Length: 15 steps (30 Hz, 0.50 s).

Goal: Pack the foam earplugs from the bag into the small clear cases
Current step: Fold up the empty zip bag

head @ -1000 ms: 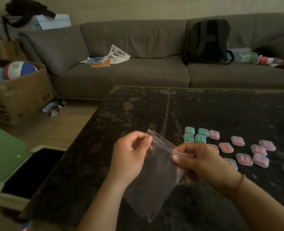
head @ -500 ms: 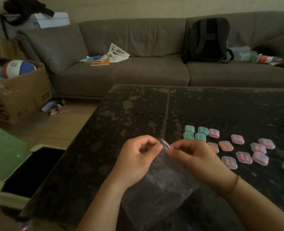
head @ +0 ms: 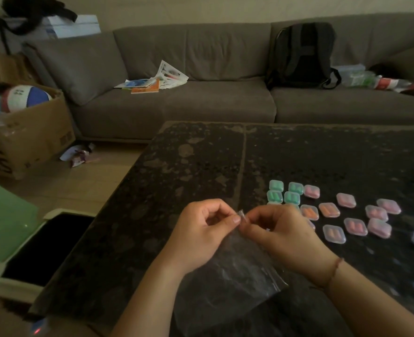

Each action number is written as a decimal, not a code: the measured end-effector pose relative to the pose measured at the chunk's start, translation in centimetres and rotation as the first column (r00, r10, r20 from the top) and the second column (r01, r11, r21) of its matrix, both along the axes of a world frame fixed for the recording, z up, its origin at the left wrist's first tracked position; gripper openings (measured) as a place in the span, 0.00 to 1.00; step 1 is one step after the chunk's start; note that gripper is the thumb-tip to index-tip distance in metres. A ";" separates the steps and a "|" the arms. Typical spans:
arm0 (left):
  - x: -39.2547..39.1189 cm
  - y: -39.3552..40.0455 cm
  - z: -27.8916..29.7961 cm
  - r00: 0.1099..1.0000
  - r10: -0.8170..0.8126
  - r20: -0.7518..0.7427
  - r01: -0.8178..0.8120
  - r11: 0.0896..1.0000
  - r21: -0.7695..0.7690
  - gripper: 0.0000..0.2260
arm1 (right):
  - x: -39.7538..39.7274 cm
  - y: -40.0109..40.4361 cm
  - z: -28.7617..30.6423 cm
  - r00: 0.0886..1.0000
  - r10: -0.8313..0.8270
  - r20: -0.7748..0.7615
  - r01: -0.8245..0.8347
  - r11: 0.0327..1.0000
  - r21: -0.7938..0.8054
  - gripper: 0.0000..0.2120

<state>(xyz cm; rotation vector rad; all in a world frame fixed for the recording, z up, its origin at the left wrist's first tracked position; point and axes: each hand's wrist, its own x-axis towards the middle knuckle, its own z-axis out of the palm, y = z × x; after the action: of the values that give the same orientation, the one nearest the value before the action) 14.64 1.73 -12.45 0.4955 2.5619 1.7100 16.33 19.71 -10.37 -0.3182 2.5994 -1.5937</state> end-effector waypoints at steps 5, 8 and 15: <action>0.0 -0.1 0.1 0.999 -0.041 0.024 0.041 0.999 0.023 0.06 | 0.0 0.1 -0.2 1.000 0.019 0.013 -0.019 1.000 0.005 0.03; 0.0 -0.1 0.0 0.999 -0.049 0.012 0.048 0.998 0.034 0.06 | 0.0 0.1 -0.1 1.000 0.023 0.014 -0.023 0.999 -0.022 0.03; 0.0 0.0 -0.1 1.000 -0.017 -0.022 0.018 0.999 0.040 0.06 | 0.0 0.1 -0.1 1.000 0.029 0.004 -0.029 1.000 0.002 0.03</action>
<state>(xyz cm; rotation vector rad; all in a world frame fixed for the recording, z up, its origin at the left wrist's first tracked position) 14.65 1.78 -12.57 0.5390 2.5342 1.7633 16.32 19.81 -10.47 -0.3514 2.5809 -1.5812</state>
